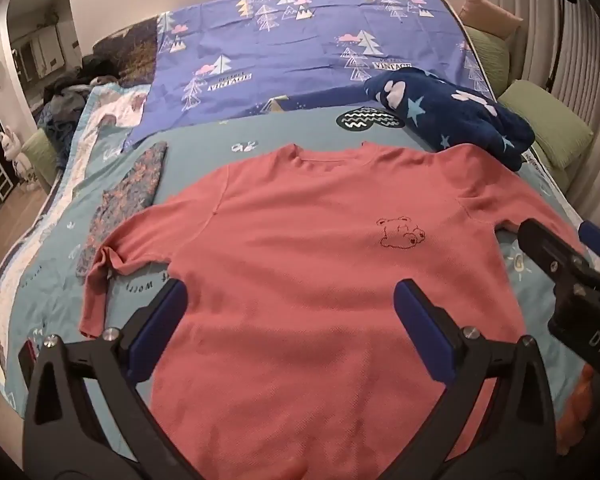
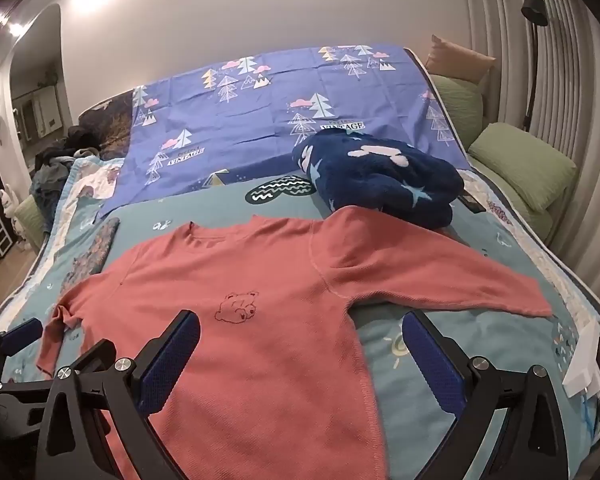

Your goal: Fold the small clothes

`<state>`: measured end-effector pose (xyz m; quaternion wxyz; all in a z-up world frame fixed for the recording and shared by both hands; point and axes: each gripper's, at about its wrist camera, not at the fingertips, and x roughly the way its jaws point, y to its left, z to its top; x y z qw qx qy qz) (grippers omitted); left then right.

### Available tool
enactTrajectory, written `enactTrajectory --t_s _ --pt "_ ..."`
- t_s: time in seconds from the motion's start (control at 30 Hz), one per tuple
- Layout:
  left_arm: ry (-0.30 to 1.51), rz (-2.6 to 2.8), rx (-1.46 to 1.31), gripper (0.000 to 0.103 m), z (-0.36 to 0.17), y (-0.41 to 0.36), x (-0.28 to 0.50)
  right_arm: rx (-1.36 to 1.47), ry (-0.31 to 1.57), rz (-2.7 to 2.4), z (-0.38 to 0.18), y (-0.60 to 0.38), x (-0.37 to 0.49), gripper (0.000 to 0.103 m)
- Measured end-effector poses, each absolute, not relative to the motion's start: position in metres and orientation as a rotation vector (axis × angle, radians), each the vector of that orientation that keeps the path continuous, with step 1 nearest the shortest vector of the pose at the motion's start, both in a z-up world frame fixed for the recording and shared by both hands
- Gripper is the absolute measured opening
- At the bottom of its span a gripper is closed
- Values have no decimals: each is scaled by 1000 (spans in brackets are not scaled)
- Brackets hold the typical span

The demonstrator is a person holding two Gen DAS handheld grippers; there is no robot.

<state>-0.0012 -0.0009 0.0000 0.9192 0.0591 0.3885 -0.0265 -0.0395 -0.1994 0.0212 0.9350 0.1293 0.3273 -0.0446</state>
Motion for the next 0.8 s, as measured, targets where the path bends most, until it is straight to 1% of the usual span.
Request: enactTrajectory --t_s 0.23,0.37,0.5,0.67,0.8 --pt "781 -67 76 102 -4 -4 11 269 664 -93 23 -202 -41 103" --pt "732 -90 109 102 2 2 -8 271 664 -92 24 -202 -41 103" --pt "751 -139 96 102 4 3 -5 269 662 -92 24 -202 -41 103" --pt "779 -132 173 102 3 -1 -2 269 660 -90 25 -203 -41 103" --pt "783 -129 158 102 4 0 -1 269 661 -90 26 -203 -40 103"
